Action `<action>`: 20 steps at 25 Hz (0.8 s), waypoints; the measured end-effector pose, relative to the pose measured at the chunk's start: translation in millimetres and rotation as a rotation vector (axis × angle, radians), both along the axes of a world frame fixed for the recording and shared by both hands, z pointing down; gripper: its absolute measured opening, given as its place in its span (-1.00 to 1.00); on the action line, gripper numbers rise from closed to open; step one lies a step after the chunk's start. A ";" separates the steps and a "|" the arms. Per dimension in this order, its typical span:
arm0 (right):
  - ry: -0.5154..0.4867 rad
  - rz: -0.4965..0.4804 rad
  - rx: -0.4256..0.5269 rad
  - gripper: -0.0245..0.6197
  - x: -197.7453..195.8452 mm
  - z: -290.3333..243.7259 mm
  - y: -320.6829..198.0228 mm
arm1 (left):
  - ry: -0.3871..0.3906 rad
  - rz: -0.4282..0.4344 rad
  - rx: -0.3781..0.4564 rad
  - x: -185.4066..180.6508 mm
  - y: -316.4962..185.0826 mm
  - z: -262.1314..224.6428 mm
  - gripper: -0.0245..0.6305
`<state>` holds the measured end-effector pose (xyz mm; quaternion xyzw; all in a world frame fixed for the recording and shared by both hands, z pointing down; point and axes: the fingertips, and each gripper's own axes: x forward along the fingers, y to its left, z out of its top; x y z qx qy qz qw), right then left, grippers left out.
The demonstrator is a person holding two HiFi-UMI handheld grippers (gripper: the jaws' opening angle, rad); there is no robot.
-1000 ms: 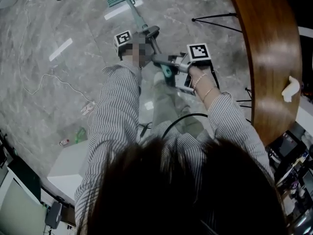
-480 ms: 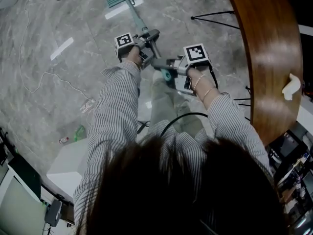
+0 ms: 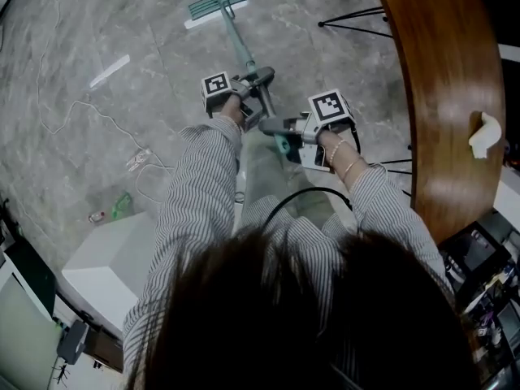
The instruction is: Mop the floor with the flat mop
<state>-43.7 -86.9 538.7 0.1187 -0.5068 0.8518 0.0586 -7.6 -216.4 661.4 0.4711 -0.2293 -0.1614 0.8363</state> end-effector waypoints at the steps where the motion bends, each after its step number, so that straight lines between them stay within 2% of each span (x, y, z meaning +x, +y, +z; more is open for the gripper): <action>1: -0.007 -0.004 0.002 -0.52 5.7 0.1 13.2 | 0.011 -0.027 0.002 5.9 11.9 -4.6 -0.64; 4: -0.023 -0.048 0.011 -0.51 25.2 -2.1 62.4 | 0.033 -0.108 0.003 23.3 57.3 -9.1 -0.65; 9: -0.074 -0.153 0.031 -0.48 58.3 -14.6 158.1 | 0.065 -0.150 -0.014 58.5 151.8 -15.7 -0.66; 13: -0.145 -0.161 0.070 -0.44 81.2 -28.4 213.9 | 0.101 -0.190 -0.012 83.0 208.0 -25.6 -0.66; 16: -0.173 -0.183 0.083 -0.44 93.0 -34.4 255.8 | 0.106 -0.187 -0.017 97.5 250.1 -30.9 -0.66; 20: -0.222 -0.136 0.068 -0.44 98.6 -44.3 298.9 | 0.127 -0.187 -0.031 107.8 295.1 -39.5 -0.66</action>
